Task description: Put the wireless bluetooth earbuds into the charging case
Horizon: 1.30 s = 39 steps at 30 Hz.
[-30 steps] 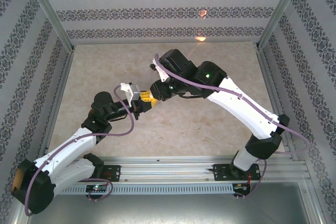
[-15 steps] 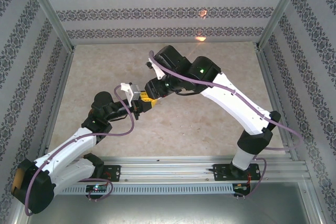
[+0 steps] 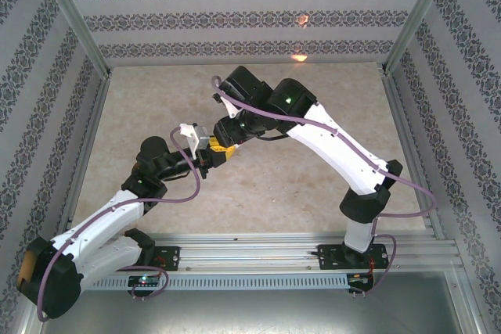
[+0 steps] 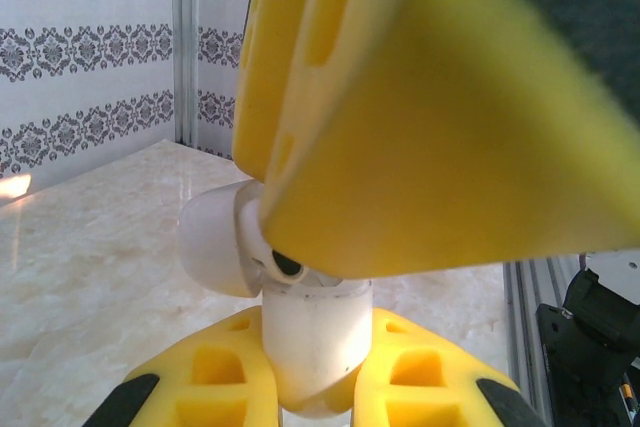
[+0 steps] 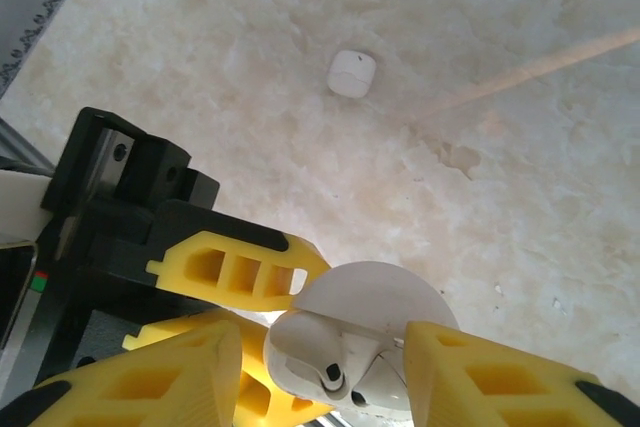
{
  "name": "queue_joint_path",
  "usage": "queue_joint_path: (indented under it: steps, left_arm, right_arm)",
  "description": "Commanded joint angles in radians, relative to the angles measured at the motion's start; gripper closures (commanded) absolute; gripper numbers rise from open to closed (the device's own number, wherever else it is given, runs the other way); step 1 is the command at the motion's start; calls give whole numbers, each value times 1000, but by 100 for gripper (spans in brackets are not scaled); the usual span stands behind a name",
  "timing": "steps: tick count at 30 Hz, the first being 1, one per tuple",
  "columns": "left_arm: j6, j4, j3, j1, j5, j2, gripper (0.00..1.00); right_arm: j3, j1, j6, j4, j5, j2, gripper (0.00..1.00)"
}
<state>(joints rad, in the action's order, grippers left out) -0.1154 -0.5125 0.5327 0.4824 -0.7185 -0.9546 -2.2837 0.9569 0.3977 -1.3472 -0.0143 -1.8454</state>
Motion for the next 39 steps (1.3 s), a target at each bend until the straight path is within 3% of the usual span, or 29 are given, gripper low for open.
queue_joint_path:
  steps: [1, 21, 32, 39]
  left_arm:
    - [25, -46, 24, -1, -20, 12, 100]
    - [33, -55, 12, -1, 8, 27, 100]
    - [34, -53, 6, -1, 17, 41, 100]
    - [26, -49, 5, -1, -1, 48, 100]
  right_arm:
    - [-51, 18, 3, -65, 47, -39, 56]
    - [-89, 51, 39, -90, 65, -70, 75]
    - [-29, 67, 36, -70, 61, -35, 75]
    - [-57, 63, 7, -45, 60, 12, 63]
